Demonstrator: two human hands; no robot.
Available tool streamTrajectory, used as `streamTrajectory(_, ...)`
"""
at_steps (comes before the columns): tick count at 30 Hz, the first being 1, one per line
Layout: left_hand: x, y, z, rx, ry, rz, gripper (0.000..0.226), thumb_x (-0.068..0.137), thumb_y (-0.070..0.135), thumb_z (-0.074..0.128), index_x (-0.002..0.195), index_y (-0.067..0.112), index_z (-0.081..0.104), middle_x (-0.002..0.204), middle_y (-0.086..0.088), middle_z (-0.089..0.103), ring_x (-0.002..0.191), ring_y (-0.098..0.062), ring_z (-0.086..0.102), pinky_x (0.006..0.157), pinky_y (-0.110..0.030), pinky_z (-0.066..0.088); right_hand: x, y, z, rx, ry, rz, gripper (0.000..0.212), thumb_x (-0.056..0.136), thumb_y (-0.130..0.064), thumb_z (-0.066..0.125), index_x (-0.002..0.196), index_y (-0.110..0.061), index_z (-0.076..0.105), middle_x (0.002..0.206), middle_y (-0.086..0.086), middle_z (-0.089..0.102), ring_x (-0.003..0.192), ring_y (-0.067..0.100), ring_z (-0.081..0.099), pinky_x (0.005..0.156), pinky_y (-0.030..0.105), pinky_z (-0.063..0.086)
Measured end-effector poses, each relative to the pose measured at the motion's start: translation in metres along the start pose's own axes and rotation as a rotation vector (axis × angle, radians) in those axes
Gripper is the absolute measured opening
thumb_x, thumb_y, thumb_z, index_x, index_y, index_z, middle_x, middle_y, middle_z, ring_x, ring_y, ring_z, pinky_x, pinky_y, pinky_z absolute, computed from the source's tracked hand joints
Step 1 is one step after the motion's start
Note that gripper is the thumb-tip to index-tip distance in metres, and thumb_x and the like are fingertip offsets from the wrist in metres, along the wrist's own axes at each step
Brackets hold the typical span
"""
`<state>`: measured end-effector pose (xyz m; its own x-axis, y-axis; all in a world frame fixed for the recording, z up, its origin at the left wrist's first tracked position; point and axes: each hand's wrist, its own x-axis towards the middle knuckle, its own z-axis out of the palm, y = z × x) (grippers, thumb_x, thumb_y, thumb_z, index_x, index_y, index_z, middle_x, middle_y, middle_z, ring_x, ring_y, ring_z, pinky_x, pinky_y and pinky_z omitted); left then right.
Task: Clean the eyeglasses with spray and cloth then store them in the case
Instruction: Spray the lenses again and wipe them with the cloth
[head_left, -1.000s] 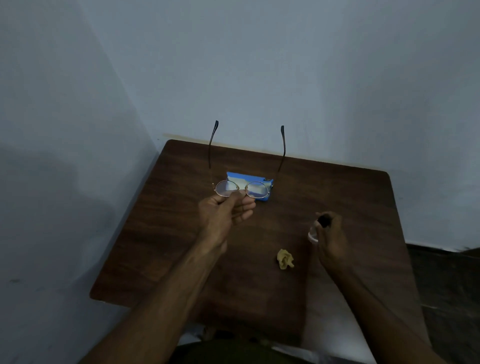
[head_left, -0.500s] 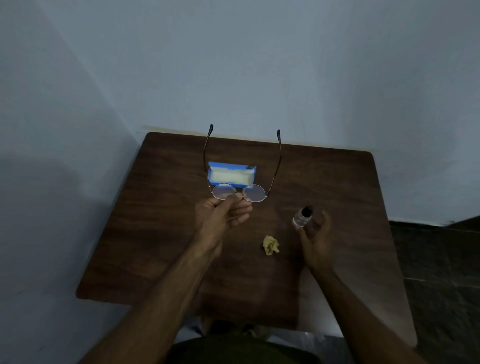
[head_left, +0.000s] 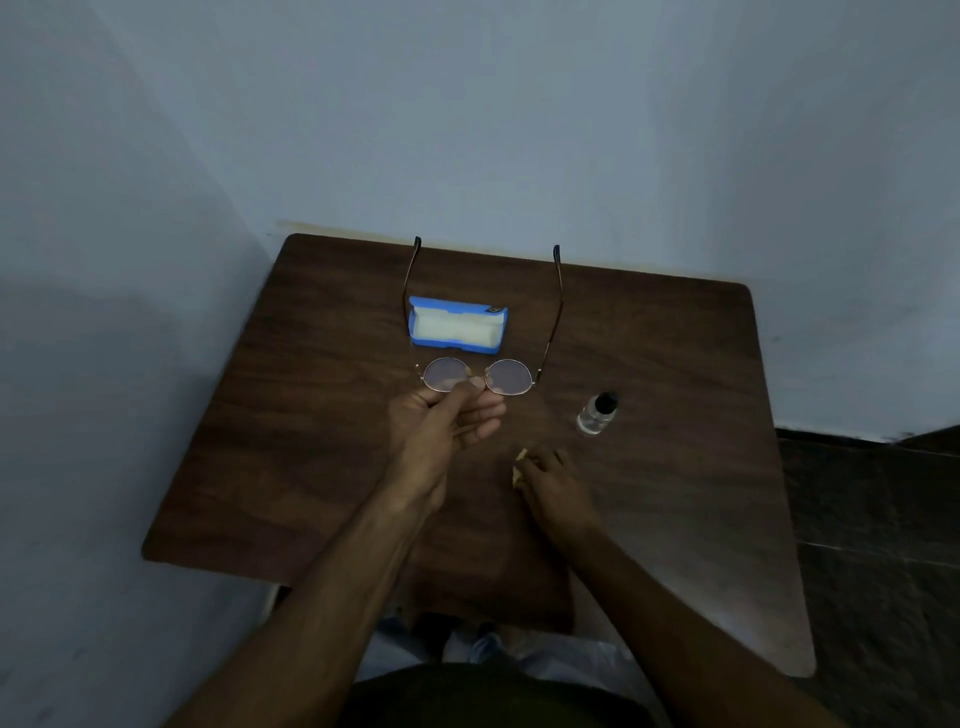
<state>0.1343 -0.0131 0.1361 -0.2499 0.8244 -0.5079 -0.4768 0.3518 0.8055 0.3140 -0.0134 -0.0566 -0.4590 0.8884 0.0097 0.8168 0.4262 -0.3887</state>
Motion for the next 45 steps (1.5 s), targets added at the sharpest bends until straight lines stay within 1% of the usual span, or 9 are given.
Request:
streamTrajectory(3,0.000,-0.001,0.000,-0.024,0.015,0.010,0.011,0.097,0.010,0.069,0.094,0.004,0.078,0.089,-0.017,0.079,0.084,-0.025,0.079,0.073,-0.030,0.065,0.012,-0.001,-0.001,0.131,-0.038,0.094,0.023,0.100,-0.015,0.062,0.120,-0.008,0.072,0.126,0.014,0.067,0.113,0.034,0.063,0.097,0.046,0.053)
streamTrajectory(7,0.001,-0.001,-0.001,-0.063,0.038,0.010,0.012,0.097,0.010,0.068,0.093,0.005,0.078,0.087,-0.016,0.079,0.083,-0.024,0.079,0.072,-0.029,0.065,0.024,-0.018,-0.037,0.955,0.183,0.503,0.012,0.092,-0.001,0.072,0.098,-0.010,0.079,0.094,0.007,0.079,0.084,0.019,0.071,0.085,0.046,0.058)
streamTrajectory(11,0.003,-0.003,-0.003,-0.070,0.065,0.012,0.013,0.098,0.009,0.067,0.093,0.002,0.077,0.085,-0.016,0.079,0.081,-0.024,0.079,0.075,-0.031,0.064,0.027,-0.043,-0.109,1.262,0.410,0.498,0.017,0.094,0.002,0.072,0.107,-0.008,0.076,0.106,0.012,0.079,0.100,0.021,0.073,0.093,0.039,0.057)
streamTrajectory(17,0.002,-0.006,0.007,-0.065,0.075,0.009,0.012,0.098,0.010,0.067,0.098,0.002,0.077,0.087,-0.015,0.080,0.083,-0.024,0.079,0.072,-0.030,0.065,0.030,-0.065,-0.154,1.156,0.426,0.279,0.020,0.092,0.004,0.074,0.112,-0.001,0.073,0.109,0.010,0.079,0.104,0.023,0.075,0.094,0.034,0.060)
streamTrajectory(22,0.001,-0.007,0.013,-0.045,0.103,0.037,0.014,0.099,0.008,0.066,0.103,-0.002,0.076,0.088,-0.017,0.080,0.081,-0.024,0.079,0.070,-0.028,0.064,0.039,-0.071,-0.149,1.077,0.531,0.313,0.022,0.086,0.007,0.079,0.105,0.002,0.070,0.101,0.012,0.076,0.094,0.015,0.074,0.086,0.025,0.058)
streamTrajectory(27,-0.001,-0.008,0.015,-0.018,0.116,0.044,0.014,0.098,0.008,0.068,0.103,-0.003,0.076,0.086,-0.015,0.080,0.081,-0.023,0.079,0.070,-0.028,0.064,0.045,-0.082,-0.151,1.081,0.617,0.377,0.034,0.083,0.006,0.082,0.110,-0.005,0.066,0.099,-0.003,0.074,0.094,0.004,0.072,0.084,0.018,0.056)
streamTrajectory(37,0.002,-0.003,0.013,0.016,0.099,0.090,0.012,0.097,0.005,0.067,0.097,0.001,0.078,0.085,-0.017,0.079,0.080,-0.025,0.079,0.070,-0.030,0.063,0.061,-0.095,-0.192,1.138,0.791,0.329,0.062,0.085,0.006,0.081,0.137,-0.011,0.050,0.098,0.010,0.080,0.096,0.033,0.076,0.089,0.060,0.060)
streamTrajectory(41,0.006,-0.004,0.005,0.025,0.089,0.061,0.014,0.098,0.007,0.067,0.103,-0.001,0.077,0.085,-0.016,0.080,0.080,-0.024,0.080,0.067,-0.028,0.063,0.081,-0.101,-0.221,1.103,0.834,0.321,0.064,0.086,0.001,0.083,0.139,-0.011,0.049,0.093,0.008,0.080,0.090,0.025,0.078,0.087,0.054,0.063)
streamTrajectory(45,0.015,0.006,0.001,0.031,0.066,0.070,0.015,0.098,0.008,0.067,0.101,-0.003,0.076,0.085,-0.017,0.080,0.079,-0.024,0.080,0.066,-0.027,0.062,0.101,-0.108,-0.240,1.027,0.816,0.335,0.063,0.085,-0.009,0.088,0.136,-0.012,0.052,0.086,0.001,0.080,0.084,0.014,0.078,0.081,0.035,0.065)
